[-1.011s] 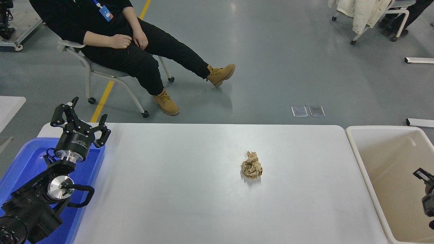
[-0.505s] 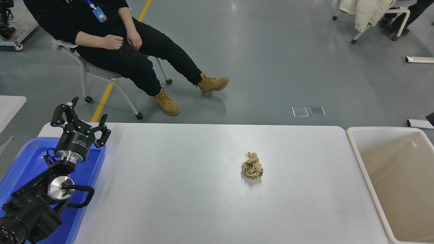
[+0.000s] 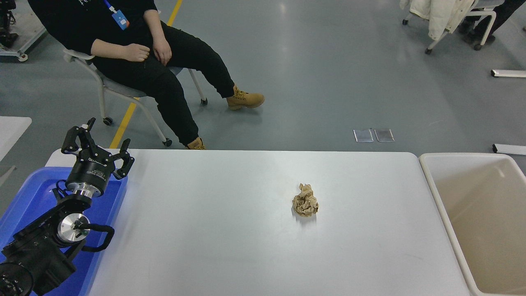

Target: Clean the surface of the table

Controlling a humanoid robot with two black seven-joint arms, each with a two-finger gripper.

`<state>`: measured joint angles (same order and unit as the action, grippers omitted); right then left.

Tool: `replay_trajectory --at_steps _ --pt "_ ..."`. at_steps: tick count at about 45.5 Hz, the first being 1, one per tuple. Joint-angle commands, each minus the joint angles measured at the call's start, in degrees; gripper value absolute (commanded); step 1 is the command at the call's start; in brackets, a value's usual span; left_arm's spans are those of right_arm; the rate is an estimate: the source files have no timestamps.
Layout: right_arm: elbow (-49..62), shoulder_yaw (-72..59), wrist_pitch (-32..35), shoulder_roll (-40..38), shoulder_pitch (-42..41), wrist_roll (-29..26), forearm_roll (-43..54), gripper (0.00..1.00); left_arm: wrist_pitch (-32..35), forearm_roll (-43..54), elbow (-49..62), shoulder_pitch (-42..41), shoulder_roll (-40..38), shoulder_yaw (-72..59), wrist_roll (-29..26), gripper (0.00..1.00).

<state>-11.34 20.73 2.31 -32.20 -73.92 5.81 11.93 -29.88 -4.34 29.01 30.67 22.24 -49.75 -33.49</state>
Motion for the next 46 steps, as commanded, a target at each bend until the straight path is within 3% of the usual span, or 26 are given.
replay_trajectory --at_steps 1,10,20,31,46 --pt "-13.16 22.23 4.10 -2.25 -1.15 0.08 -3.23 0.99 0.00 -0.05 -0.01 0.00 -0.01 0.00 0.00 1.00" --pt "-22.85 32.18 6.56 -2.95 7.99 1.05 -3.23 0.99 0.00 -0.05 -0.01 0.00 -0.01 0.00 0.00 1.00" --pt "-22.59 33.76 6.65 0.29 18.80 4.21 -3.23 0.99 0.00 -0.05 -0.01 0.00 -0.01 0.00 0.00 1.00" --pt "-21.97 34.29 9.02 4.95 30.32 11.33 -3.14 0.99 0.00 -0.05 -0.01 0.00 -0.01 0.00 0.00 1.00" --pt "-18.98 33.50 12.28 9.61 38.14 14.58 -2.53 0.99 0.00 0.04 -0.01 0.00 -0.01 0.00 0.00 1.00"
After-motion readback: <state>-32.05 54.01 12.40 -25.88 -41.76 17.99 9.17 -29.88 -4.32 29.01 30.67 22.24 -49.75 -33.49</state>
